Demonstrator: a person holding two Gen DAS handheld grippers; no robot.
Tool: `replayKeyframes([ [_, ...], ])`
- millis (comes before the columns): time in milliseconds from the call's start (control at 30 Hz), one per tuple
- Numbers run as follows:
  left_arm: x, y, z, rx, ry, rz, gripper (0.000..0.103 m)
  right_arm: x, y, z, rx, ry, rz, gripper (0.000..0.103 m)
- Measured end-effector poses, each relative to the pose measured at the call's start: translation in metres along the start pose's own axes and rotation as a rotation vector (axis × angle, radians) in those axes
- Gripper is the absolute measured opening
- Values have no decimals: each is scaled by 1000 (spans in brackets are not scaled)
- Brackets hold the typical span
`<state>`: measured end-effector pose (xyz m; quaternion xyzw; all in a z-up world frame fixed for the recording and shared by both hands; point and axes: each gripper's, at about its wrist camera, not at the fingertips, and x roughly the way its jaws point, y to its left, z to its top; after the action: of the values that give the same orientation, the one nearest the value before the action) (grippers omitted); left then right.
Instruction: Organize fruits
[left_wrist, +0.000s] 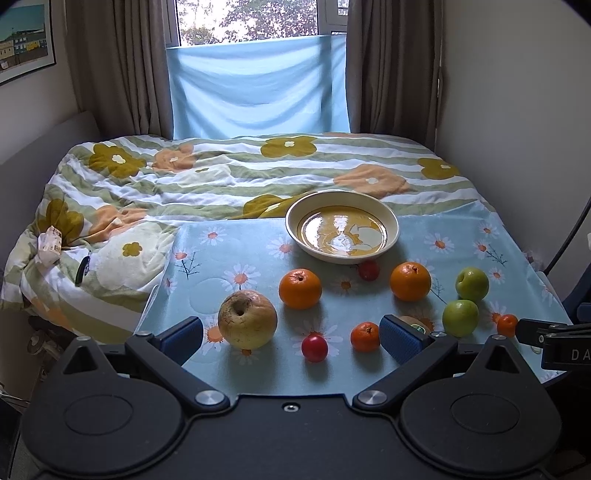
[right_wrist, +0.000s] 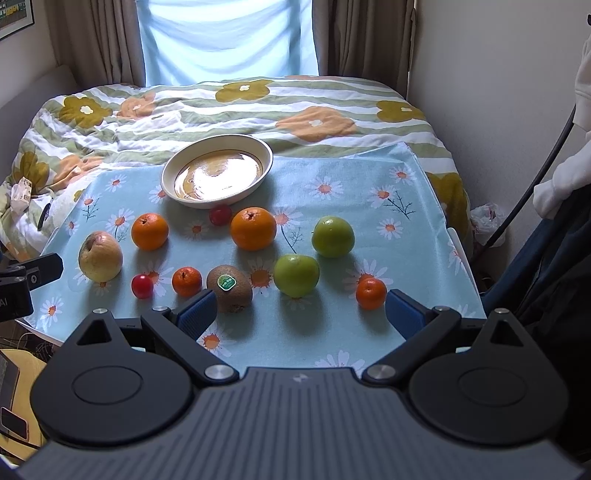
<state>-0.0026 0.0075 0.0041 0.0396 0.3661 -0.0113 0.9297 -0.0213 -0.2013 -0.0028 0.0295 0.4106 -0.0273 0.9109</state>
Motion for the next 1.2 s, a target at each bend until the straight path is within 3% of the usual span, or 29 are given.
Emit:
replayKeyframes([
  [1200,-4,7,-3,-11,-17,3,103,-6,11,-1,-2,-1,11,103],
])
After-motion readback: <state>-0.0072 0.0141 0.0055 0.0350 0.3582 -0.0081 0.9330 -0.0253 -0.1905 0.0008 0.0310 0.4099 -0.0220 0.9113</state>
